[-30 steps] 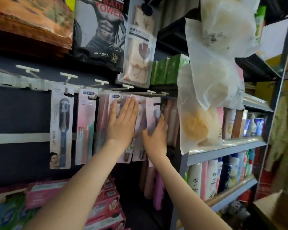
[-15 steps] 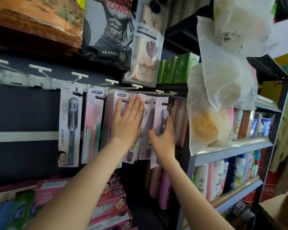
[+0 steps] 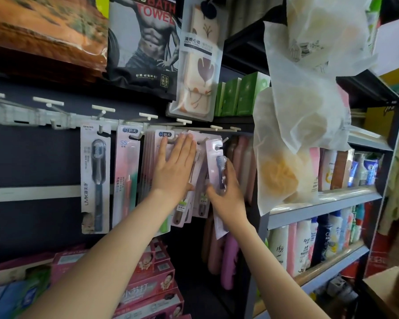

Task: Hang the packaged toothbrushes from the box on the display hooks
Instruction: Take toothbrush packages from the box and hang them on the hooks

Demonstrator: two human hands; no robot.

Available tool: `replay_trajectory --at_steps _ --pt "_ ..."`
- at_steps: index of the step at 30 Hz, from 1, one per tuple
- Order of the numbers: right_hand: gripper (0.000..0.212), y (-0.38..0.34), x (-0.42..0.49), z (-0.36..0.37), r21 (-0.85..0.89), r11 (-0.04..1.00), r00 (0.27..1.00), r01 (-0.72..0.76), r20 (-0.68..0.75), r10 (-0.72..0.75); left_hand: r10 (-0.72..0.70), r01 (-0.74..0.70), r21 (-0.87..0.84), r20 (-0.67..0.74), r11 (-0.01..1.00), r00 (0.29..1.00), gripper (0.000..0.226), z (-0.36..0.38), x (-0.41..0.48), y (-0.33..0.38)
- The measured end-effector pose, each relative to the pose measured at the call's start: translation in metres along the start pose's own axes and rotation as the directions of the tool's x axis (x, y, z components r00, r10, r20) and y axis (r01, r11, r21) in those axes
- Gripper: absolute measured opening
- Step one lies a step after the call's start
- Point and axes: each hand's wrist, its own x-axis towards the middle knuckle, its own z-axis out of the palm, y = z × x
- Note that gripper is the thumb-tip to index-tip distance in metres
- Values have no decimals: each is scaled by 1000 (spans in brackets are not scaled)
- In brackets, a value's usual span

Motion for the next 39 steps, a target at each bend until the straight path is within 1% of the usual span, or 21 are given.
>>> replay_trajectory --at_steps 3,7,10,12,14,17,20,25,27,30,31,32,34,37,39 --pt "82 -3 8 3 -112 994 1000 -4 -19 2 1 -1 19 4 1000 1000 111 -2 0 0" --pt "84 -4 12 9 -138 990 1000 -15 -14 14 -5 5 45 -3 999 1000 111 -5 0 2" --pt "86 -3 11 8 -68 997 999 -37 6 37 -14 15 61 -19 998 1000 111 -6 0 5" --pt "86 -4 9 3 33 998 997 -51 62 48 -13 14 48 -15 999 1000 112 -6 1 6" --pt "84 -6 10 -1 90 995 994 -46 101 37 -12 12 38 -17 999 1000 111 -5 2 5" --pt "85 -5 15 -5 97 995 994 -35 105 24 -9 10 33 -13 999 1000 107 -7 4 3" --pt "86 -4 16 -8 87 995 994 -42 106 33 1 -1 69 -3 998 1000 106 -10 5 2" --pt "83 -1 10 -6 126 991 997 32 70 -41 3 -1 154 -9 988 1000 105 -12 6 5" --pt "78 -5 12 -7 120 992 997 35 70 -44 -2 4 160 -9 987 1000 104 -13 7 5" --pt "57 -12 16 -12 128 990 998 65 7 -67 -5 9 179 -24 984 1000 104 -12 7 5" --pt "54 -12 18 -13 147 986 997 75 2 -76 -6 13 196 -35 981 999 104 -11 7 5" --pt "55 -12 20 -12 145 987 998 63 9 -65 -5 15 213 -44 977 999 104 -10 7 6" --pt "66 -9 23 -9 57 998 1000 20 0 -20 -8 22 236 -59 972 998 104 -7 7 7" --pt "69 0 30 1 -98 995 1000 17 -23 -20 -31 63 297 -110 953 993 107 -4 4 11" --pt "75 4 33 8 -148 988 999 -36 -13 35 -43 84 322 -132 943 990 107 -2 1 15"
